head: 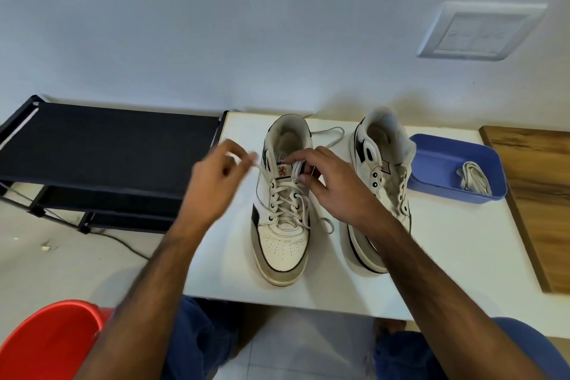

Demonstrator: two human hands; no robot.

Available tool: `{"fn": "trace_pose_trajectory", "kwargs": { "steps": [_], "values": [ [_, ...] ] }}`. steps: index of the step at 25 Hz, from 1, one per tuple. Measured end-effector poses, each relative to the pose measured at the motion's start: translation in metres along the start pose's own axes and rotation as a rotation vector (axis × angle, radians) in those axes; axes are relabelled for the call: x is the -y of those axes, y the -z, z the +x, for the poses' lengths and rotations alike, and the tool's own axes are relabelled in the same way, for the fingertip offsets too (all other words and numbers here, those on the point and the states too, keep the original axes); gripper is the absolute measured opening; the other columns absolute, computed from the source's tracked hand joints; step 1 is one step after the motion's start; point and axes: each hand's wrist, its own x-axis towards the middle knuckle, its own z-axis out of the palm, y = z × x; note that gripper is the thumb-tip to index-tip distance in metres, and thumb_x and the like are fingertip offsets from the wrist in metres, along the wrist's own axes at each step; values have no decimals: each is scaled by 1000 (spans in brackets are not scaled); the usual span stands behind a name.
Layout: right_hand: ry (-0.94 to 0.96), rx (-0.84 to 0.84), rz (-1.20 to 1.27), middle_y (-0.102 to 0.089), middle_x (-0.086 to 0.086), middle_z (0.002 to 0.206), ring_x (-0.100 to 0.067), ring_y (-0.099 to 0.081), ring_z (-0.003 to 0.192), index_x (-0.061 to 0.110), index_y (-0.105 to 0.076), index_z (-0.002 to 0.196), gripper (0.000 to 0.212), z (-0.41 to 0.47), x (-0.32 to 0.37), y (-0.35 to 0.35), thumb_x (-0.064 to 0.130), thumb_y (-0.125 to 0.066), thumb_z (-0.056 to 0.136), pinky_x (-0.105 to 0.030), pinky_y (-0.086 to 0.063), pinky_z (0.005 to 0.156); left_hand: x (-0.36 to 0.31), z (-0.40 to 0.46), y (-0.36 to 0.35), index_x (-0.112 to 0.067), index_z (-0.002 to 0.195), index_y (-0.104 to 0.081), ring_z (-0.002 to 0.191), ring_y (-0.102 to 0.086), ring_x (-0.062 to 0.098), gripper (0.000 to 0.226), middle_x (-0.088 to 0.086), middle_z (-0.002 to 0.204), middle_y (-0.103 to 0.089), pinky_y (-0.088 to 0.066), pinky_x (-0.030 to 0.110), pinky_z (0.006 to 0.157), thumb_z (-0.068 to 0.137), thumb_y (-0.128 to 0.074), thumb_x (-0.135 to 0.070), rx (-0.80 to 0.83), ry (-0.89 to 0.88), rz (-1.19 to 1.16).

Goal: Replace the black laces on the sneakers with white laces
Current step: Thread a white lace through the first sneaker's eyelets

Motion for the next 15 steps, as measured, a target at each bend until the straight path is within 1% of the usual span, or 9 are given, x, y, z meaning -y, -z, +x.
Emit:
{"fn": "trace_pose_trajectory", "kwargs": {
  "steps": [1, 2, 3, 5, 7, 9, 11, 13, 15],
  "values": [
    [2, 0, 1, -51, 17, 96, -10, -58, 95, 37, -60, 125, 42, 0, 0, 0, 9, -61, 94, -56, -48, 93, 3, -2, -8, -24, 88, -55, 47, -40, 6, 29, -6, 57, -52, -34, 19, 48, 97, -56, -52, 155, -43, 214],
    [5, -1, -1, -50, 18, 97, -10, -58, 95, 39, -59, 125, 43, -1, 0, -1, 9, -61, 94, -56, -48, 93, 4, -3, -14, -28, 86, -54, 49, -45, 5, 33, -7, 59, -54, -36, 21, 51, 93, -54, -60, 277, -56, 314],
    [6, -3, -5, -50, 18, 97, -9, -58, 95, 39, -58, 125, 44, -1, 0, -1, 9, -61, 94, -56, -48, 93, 4, -4, -17, -31, 83, -53, 55, -50, 6, 34, -7, 64, -57, -38, 24, 55, 90, -52, -65, 349, -51, 328],
    [10, -8, -8, -48, 18, 98, -9, -58, 95, 38, -57, 127, 44, -2, 0, -2, 8, -61, 94, -55, -49, 93, 4, -3, -22, -33, 83, -56, 67, -58, 8, 32, -8, 73, -62, -45, 33, 61, 92, -52, -63, 382, -52, 286],
    [21, -15, -23, -45, 17, 99, -9, -57, 94, 34, -57, 129, 44, -3, 1, -4, 7, -60, 95, -55, -49, 92, 6, -1, -22, -31, 87, -59, 78, -61, 11, 23, -10, 82, -65, -52, 42, 71, 99, -54, -50, 339, -103, 309],
    [42, -16, -50, -44, 18, 102, -9, -57, 95, 32, -56, 131, 44, -3, 2, -5, 7, -60, 95, -54, -50, 91, 7, -2, -22, -30, 86, -60, 80, -61, 7, 19, -14, 82, -65, -52, 41, 76, 102, -55, -38, 277, -153, 257],
    [53, -2, -71, -43, 20, 105, -8, -56, 97, 31, -56, 131, 44, -2, 1, -4, 6, -59, 95, -54, -49, 90, 7, 0, -18, -18, 80, -61, 71, -57, 8, 26, -10, 75, -64, -48, 36, 70, 103, -55, -30, 213, -138, -45],
    [64, 14, -74, -40, 24, 104, -5, -55, 96, 31, -57, 131, 46, 0, 0, -4, 4, -59, 95, -54, -50, 90, 3, 3, -7, -9, 78, -57, 70, -53, 16, 27, -1, 79, -60, -44, 32, 66, 101, -49, -19, 94, -164, -567],
    [79, 15, -61, -40, 27, 101, -4, -55, 93, 32, -57, 130, 47, 0, -2, -4, 2, -58, 94, -54, -51, 88, 1, 5, 8, -11, 78, -51, 78, -56, 21, 23, 5, 91, -59, -49, 36, 73, 100, -47, -18, -23, -187, -1154]
  ]
}}
